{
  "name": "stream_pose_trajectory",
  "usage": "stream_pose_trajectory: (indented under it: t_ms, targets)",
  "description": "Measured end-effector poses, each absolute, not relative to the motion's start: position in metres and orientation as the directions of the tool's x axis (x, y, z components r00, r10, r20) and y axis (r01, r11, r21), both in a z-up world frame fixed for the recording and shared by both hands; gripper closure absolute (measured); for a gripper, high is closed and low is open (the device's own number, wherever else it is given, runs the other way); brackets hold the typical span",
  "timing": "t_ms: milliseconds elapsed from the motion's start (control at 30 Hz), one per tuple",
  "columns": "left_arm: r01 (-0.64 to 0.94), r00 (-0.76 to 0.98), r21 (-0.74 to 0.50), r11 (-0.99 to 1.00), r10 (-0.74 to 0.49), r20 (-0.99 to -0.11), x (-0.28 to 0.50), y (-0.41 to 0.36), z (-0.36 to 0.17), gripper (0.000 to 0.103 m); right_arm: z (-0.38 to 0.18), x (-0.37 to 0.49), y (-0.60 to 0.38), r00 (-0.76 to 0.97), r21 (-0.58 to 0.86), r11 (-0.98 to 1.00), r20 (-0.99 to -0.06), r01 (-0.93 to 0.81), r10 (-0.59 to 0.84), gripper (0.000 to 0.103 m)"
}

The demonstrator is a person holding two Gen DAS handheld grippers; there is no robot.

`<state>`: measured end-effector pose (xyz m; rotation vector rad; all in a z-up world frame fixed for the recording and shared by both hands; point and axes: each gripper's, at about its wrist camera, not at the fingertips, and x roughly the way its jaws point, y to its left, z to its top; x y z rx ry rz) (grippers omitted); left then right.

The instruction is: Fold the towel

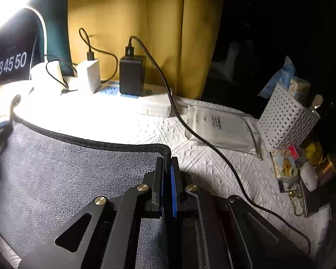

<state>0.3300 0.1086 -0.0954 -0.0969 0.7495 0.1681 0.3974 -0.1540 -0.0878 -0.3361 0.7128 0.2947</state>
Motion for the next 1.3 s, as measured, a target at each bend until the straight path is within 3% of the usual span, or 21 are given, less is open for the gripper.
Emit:
stream_pose_trajectory:
  t_ms: [500,733,933,1000,1067,1233,1300]
  targets:
    - [-0.201,0.637,-0.050,0.978,0.092,-0.765,0.349,0.118,-0.117,0.088,-0.105,0.410,-0.158,0.662,-0.159,0.921,-0.738,-0.357,0.129,0.097]
    - [-0.213,0.649,-0.070,0.974,0.088,-0.756,0.344,0.123,-0.117,0.082,-0.104,0.411,-0.160,0.665,-0.149,0.930,-0.736,-0.336,0.123,0.075]
    - [-0.201,0.664,-0.068,0.977,0.085,-0.742,0.334,0.123,-0.111,0.080,-0.098,0.404,-0.162,0.680,-0.153,0.931,-0.723,-0.330,0.122,0.065]
    - [-0.199,0.676,-0.065,0.978,0.089,-0.732,0.330,0.122,-0.106,0.074,-0.096,0.401,-0.163,0.683,-0.159,0.931,-0.720,-0.329,0.119,0.062]
    - [-0.197,0.687,-0.070,0.978,0.087,-0.722,0.325,0.121,-0.101,0.050,-0.094,0.398,-0.164,0.683,-0.164,0.930,-0.721,-0.328,0.114,0.061]
    - [-0.187,0.706,-0.061,0.981,0.091,-0.703,0.314,0.118,-0.090,0.047,-0.086,0.388,-0.166,0.696,-0.171,0.932,-0.710,-0.320,0.109,0.056]
    - [-0.187,0.712,-0.064,0.980,0.090,-0.697,0.310,0.117,-0.088,0.040,-0.081,0.382,-0.167,0.703,-0.172,0.932,-0.703,-0.318,0.110,0.055]
